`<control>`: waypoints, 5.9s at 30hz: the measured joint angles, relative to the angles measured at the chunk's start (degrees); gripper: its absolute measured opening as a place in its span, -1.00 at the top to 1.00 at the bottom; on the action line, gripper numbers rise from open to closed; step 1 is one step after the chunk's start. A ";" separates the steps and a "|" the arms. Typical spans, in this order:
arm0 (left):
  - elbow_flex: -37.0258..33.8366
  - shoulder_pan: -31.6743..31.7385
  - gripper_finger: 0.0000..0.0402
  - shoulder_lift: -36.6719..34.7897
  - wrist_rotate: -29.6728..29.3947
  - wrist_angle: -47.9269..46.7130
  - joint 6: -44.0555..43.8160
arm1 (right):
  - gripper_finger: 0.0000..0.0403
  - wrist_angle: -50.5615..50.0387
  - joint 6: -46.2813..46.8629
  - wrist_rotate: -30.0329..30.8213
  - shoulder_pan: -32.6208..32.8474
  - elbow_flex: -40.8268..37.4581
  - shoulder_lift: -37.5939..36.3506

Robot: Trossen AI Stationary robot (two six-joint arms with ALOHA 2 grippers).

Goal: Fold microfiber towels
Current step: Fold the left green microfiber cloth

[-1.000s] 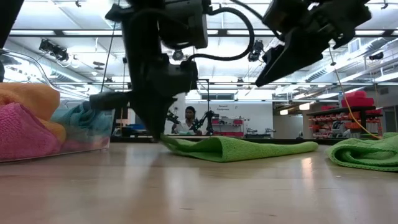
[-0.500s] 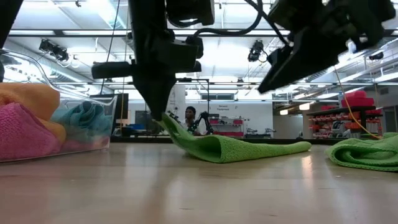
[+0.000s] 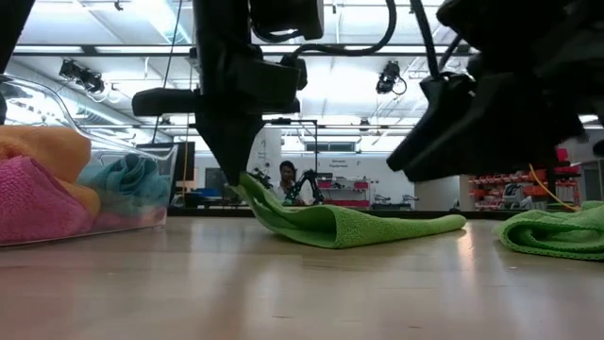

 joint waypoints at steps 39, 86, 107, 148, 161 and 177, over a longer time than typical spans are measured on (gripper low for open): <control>-2.02 0.17 0.95 0.01 0.01 -0.40 -3.40 | -0.12 -9.81 -2.45 -6.40 -7.18 16.02 11.71; 3.66 5.24 0.88 -0.04 6.70 1.96 6.53 | 0.93 -19.40 10.44 -9.86 -6.32 8.04 -1.85; 3.44 9.59 0.91 1.90 4.79 14.04 8.70 | 0.93 -32.43 17.61 -7.88 -6.87 8.08 -4.14; 3.33 13.06 0.73 7.40 3.96 20.36 7.20 | 0.79 -41.48 23.84 -7.14 -10.54 7.14 -4.05; 3.42 12.58 0.25 6.42 2.78 19.29 6.72 | 0.42 -46.94 24.17 -9.20 -12.17 7.15 -4.68; 3.42 11.93 0.40 3.55 12.32 15.04 6.16 | 0.44 -48.26 22.51 -4.54 -10.88 1.39 -18.94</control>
